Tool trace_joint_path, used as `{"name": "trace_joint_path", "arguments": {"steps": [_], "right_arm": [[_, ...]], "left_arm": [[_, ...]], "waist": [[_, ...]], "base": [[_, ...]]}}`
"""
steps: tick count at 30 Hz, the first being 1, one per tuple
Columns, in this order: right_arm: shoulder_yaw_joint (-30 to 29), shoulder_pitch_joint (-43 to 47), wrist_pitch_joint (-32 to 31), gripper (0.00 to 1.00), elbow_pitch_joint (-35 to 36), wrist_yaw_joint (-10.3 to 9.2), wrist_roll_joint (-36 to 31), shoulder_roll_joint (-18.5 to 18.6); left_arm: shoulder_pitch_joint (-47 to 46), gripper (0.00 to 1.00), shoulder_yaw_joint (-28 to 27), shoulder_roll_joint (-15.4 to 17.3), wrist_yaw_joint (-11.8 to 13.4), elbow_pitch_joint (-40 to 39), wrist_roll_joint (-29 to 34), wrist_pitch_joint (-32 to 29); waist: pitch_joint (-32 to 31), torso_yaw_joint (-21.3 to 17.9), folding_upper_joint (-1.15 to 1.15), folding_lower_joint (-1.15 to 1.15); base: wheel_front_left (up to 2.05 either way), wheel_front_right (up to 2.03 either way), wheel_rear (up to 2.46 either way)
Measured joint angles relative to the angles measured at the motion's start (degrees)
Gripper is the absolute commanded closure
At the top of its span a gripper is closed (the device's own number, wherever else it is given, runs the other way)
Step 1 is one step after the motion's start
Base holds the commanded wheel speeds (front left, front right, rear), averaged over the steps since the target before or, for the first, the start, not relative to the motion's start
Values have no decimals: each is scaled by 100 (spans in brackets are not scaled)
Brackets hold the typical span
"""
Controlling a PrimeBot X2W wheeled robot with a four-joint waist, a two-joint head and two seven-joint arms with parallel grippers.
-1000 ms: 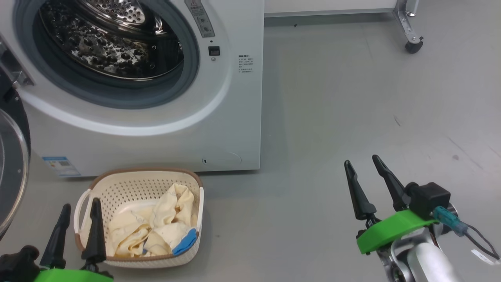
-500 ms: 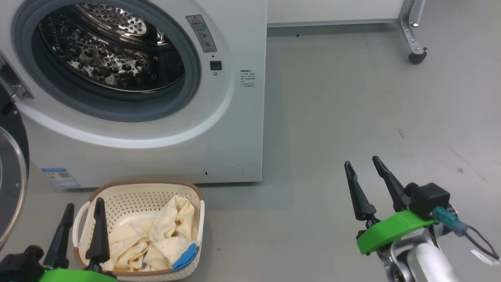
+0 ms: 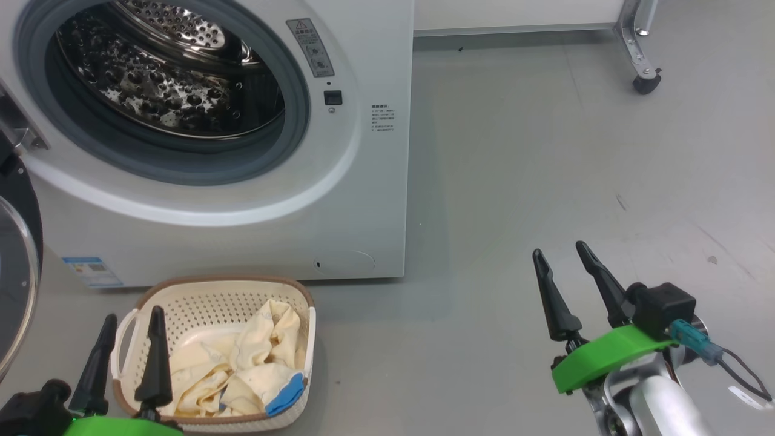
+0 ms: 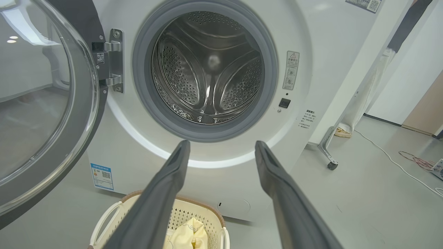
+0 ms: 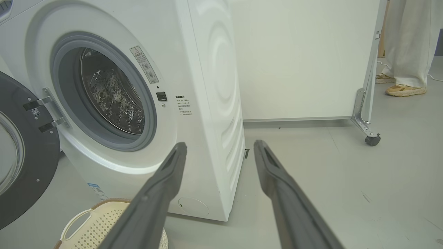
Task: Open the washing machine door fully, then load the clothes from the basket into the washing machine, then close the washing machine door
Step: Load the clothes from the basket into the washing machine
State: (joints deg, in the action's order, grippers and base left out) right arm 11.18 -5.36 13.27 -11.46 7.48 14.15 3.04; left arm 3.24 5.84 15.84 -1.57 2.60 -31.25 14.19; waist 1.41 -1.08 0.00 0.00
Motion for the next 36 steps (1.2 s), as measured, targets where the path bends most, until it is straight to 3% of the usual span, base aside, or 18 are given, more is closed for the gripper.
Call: {"name": "trace_joint_path", "arguments": {"steps": [27,36], "right_arm": [[-1,0,0,0,0,1,-1,0],[-146,-7,-56,0,-29,0,-90,0]], "left_arm": [[-2,0,58,-4,-49,38,49,1],[-218,0,145,20,-101,230,47,-10]], "waist": [[94,5,0,0],[446,-3,0,0]], "base": [[0,0,0],[0,0,0]]}}
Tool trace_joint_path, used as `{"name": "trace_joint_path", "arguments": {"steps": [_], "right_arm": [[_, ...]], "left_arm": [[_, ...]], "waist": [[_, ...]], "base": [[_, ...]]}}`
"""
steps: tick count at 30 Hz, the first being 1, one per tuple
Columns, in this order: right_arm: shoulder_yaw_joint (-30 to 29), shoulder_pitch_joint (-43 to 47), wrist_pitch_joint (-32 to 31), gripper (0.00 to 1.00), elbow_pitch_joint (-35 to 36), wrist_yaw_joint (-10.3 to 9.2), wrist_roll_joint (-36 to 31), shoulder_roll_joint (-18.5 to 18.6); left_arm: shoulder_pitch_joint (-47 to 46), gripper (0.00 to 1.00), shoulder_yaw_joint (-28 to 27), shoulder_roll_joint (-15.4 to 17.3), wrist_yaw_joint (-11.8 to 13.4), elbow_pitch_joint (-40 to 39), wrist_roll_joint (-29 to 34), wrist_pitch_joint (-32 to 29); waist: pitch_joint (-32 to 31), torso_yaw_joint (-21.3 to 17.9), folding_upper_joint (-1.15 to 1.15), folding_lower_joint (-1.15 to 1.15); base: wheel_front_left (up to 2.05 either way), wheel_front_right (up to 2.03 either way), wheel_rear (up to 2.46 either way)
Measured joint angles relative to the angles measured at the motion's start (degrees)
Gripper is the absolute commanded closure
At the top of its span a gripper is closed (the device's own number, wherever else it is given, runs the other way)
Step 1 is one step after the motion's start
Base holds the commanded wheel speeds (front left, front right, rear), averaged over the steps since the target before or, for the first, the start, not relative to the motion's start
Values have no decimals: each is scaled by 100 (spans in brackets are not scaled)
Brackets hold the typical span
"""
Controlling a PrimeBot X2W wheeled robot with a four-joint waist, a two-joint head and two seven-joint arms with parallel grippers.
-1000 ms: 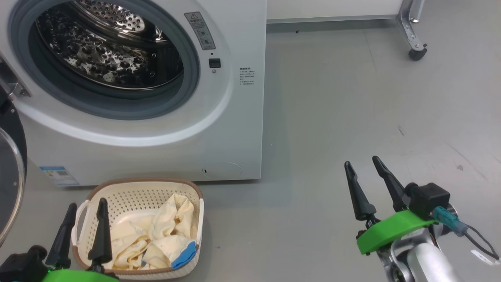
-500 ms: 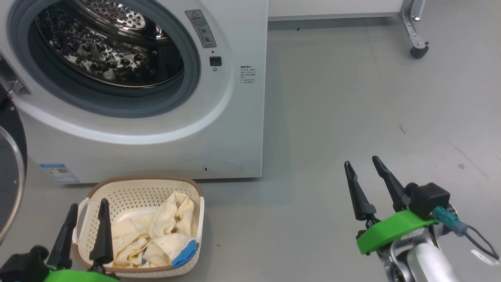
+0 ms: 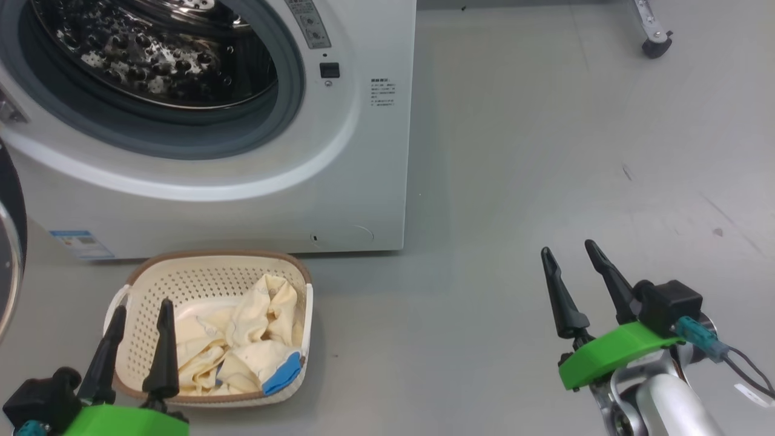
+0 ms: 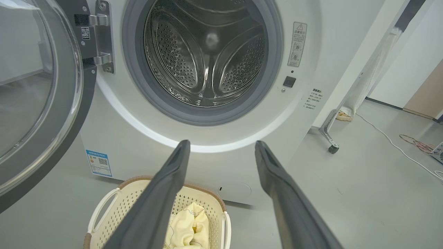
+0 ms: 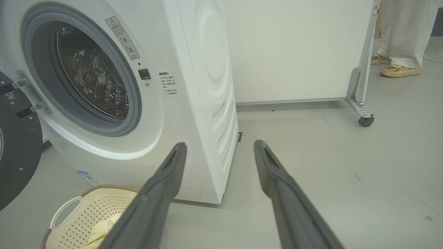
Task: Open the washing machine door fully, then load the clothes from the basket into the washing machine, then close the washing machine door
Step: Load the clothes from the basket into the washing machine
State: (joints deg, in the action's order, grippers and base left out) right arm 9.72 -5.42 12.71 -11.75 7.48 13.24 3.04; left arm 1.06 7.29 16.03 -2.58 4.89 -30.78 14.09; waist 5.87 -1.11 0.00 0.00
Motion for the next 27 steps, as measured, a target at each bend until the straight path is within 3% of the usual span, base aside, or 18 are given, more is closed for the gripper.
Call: {"name": "trace_joint_path", "arguments": {"steps": [15,22,27], "right_arm": [[-232,-339,-71,0,299,0,-344,-2],[-235,-566,-63,0,476,1,-369,-1],[-220,-655,-2,0,527,0,-367,-2]], "left_arm": [[-1521,0,341,271,-354,1257,-66,-272],[-2679,0,934,514,-454,2360,-123,-536],[-3446,0,1699,768,-472,2893,-386,-773]], "waist": [[1430,-54,0,-1],[2270,-142,0,-2],[2824,-270,0,-2]], "base": [[0,0,0],[0,0,0],[0,0,0]]}}
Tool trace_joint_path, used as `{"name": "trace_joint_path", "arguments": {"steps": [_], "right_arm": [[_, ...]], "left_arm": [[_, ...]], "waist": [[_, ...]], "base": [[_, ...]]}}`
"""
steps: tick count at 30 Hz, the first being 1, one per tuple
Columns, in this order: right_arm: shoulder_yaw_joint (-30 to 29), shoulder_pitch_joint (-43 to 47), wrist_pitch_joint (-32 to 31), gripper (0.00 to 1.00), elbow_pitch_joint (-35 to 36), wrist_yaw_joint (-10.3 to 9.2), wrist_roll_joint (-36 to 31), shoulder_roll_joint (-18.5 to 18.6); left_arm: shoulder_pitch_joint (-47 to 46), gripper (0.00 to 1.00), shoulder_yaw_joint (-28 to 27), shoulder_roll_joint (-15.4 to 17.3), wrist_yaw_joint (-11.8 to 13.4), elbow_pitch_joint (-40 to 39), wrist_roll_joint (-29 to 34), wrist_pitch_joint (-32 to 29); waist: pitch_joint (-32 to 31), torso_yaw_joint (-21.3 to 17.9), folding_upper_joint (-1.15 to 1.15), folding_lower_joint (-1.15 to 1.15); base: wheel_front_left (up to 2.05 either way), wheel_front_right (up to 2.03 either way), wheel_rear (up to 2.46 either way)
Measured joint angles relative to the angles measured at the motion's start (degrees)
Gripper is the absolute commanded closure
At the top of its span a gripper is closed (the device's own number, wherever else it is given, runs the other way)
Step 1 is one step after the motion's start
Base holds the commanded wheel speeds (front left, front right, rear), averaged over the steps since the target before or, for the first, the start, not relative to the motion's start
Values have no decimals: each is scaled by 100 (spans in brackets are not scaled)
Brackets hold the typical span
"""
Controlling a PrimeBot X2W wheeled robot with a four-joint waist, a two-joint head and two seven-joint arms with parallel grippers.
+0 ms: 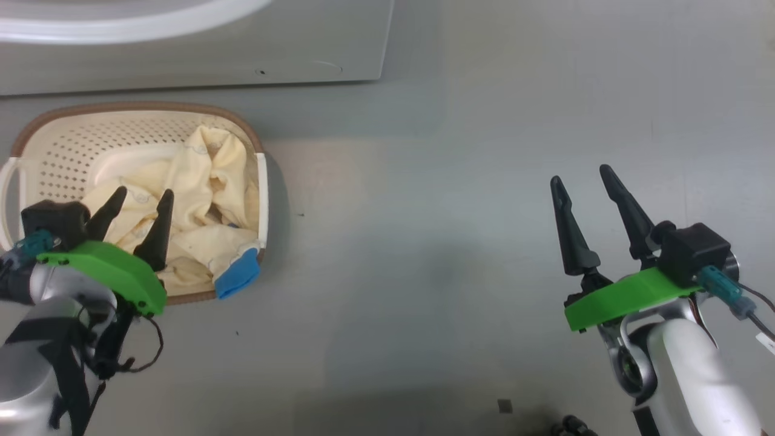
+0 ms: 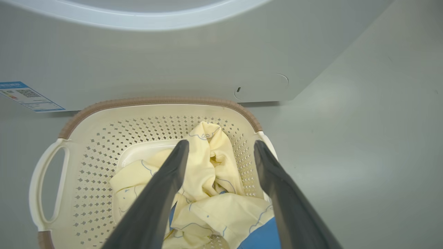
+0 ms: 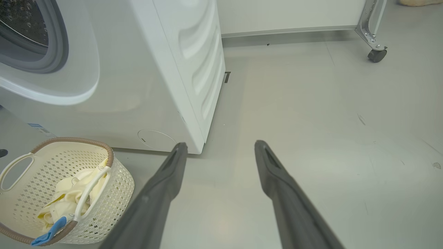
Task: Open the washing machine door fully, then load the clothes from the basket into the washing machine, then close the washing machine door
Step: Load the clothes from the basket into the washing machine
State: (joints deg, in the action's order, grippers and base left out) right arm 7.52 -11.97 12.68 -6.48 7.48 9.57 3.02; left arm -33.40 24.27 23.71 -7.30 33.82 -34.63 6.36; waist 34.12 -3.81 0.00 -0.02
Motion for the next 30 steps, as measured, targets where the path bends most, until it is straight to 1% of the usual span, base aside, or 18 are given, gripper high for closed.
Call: {"name": "trace_joint_path", "arguments": {"steps": [1,2,9,13,17,20,26,30], "right_arm": [[9,-35,8,0,16,0,0,1],[9,-35,8,0,16,0,0,1],[55,-223,129,0,78,1,113,-1],[111,-277,153,0,94,0,187,0],[218,-311,177,0,124,0,265,-4],[235,-372,178,0,291,1,307,-4],[212,-352,193,0,427,0,304,-4],[215,-345,193,0,532,1,304,-5]], "left_arm": [[-151,0,189,66,0,99,-30,-62],[-151,0,189,66,0,99,-30,-62],[-1129,0,1158,415,-21,723,-316,-215],[-1551,0,1674,528,-21,972,-499,-398],[-1967,0,2087,673,-22,1222,-636,-515],[-2271,0,2409,784,-22,1404,-738,-702],[-2702,0,3000,782,-22,1739,-1163,-1091],[-2888,0,3359,778,-22,2096,-1322,-1417]], "waist": [[105,-30,0,1],[105,-30,0,1],[753,-298,0,1],[1046,-474,0,1],[1284,-653,0,2],[1452,-781,0,2],[1710,-913,0,2],[1795,-941,0,2]], "base": [[0,0,0],[0,0,0],[0,0,0],[0,0,0],[0,0,0],[0,0,0],[0,0,0],[0,0,0]]}}
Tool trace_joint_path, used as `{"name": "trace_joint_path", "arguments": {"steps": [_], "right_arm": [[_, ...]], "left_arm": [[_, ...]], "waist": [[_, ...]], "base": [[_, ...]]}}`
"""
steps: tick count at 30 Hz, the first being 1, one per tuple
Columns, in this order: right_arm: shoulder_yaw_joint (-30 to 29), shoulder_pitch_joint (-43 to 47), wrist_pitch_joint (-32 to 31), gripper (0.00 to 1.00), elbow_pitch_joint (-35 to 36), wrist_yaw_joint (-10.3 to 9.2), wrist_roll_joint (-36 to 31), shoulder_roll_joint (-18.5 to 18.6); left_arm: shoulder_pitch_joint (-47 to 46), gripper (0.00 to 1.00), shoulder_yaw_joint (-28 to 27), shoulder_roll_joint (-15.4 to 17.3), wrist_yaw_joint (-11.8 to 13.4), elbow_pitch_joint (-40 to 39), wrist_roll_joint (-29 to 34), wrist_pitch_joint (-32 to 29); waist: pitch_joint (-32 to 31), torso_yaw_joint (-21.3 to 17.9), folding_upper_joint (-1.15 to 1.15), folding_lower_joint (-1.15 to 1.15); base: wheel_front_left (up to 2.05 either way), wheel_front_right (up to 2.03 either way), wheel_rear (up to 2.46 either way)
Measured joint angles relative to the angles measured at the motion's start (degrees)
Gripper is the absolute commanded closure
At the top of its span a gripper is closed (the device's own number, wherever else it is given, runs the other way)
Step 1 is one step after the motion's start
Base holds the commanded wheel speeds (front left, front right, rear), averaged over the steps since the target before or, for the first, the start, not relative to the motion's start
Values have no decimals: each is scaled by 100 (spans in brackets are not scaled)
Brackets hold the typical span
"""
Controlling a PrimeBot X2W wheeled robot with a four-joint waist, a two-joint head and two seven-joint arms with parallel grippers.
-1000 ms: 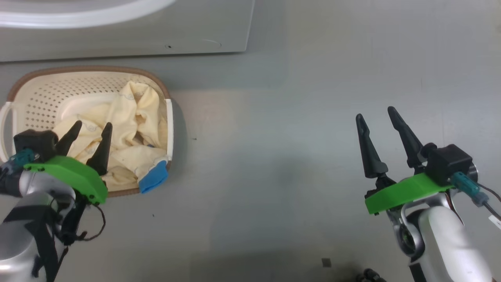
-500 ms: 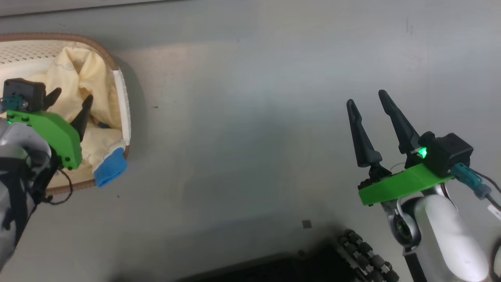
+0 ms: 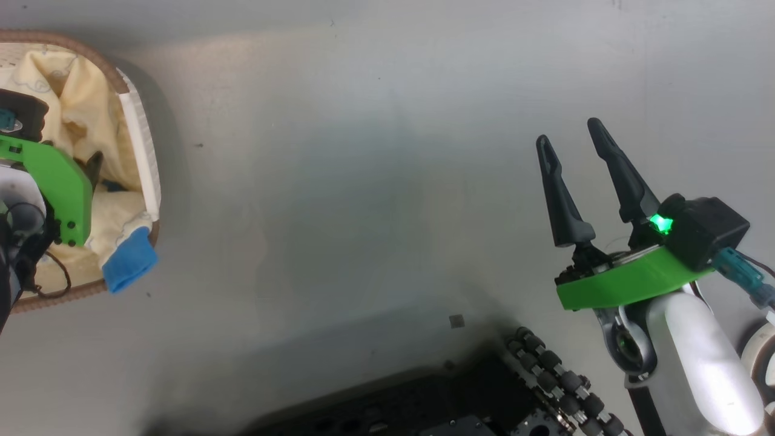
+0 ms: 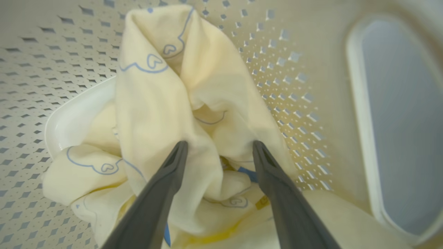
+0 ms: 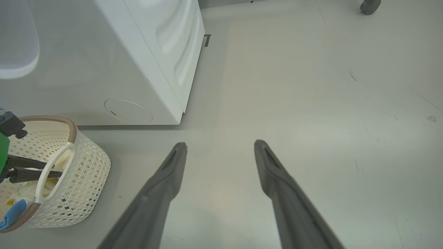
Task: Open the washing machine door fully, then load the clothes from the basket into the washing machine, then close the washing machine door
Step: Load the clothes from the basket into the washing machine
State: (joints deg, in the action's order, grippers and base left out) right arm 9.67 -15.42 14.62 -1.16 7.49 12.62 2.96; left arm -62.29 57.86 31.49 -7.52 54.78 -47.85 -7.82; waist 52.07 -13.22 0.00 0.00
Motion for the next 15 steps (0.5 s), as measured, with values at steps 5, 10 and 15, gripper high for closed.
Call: {"name": "trace_joint_path", "arguments": {"steps": [5,10,15], "right_arm": [[13,38,0,0,94,-1,0,0],[29,140,0,0,129,-1,0,0],[51,157,0,0,180,-1,-1,0]], "left_arm": [[-150,0,271,-105,0,285,-225,-189],[-289,0,558,-210,0,374,-400,-237],[-406,0,775,-280,0,377,-684,-242]], "waist": [[56,-26,0,0],[124,-28,0,1],[192,-12,0,0]], "base": [[0,0,0],[0,0,0],[0,0,0]]}}
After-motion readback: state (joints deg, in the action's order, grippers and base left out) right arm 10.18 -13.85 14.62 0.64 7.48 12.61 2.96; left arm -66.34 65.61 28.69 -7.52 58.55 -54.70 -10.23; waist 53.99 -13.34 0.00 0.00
